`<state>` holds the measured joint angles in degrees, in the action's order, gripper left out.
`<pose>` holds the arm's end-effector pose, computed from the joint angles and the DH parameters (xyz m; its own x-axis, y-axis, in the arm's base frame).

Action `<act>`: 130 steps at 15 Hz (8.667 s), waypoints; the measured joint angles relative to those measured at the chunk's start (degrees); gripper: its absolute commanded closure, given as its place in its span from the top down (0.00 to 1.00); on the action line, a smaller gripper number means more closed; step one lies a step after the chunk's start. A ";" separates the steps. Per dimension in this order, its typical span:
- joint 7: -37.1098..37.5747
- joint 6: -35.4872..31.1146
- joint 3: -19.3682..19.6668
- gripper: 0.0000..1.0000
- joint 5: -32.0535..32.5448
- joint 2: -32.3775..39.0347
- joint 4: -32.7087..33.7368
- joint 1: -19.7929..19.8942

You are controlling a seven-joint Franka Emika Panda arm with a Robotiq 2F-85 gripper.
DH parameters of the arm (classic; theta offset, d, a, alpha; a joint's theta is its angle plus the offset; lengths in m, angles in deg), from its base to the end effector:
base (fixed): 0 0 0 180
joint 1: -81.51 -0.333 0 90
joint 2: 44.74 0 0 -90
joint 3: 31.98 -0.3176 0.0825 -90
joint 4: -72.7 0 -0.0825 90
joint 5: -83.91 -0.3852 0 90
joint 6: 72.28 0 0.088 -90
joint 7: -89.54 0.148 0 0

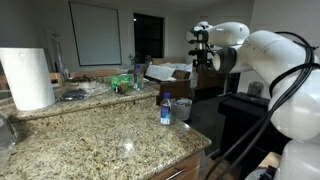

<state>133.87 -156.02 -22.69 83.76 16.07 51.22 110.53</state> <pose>0.6554 -0.4220 0.4072 0.2149 -0.9694 0.1186 -0.9753 -0.2067 0.0776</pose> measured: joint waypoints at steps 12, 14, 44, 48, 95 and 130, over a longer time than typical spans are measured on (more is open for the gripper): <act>15.84 -16.45 -1.21 1.00 -2.34 16.34 0.05 2.66; 17.26 -16.15 -1.78 1.00 -3.04 17.56 0.06 2.91; 22.61 0.17 0.98 1.00 0.40 22.79 1.00 -1.15; 22.60 -1.33 1.00 1.00 0.48 22.72 1.00 -1.19; -26.45 -32.32 -1.92 1.00 10.54 -28.85 -61.36 -14.27; -59.70 -37.06 -8.63 1.00 -3.51 -51.83 -93.56 -25.86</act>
<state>74.16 -193.09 -31.31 80.25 -35.76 -42.34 84.67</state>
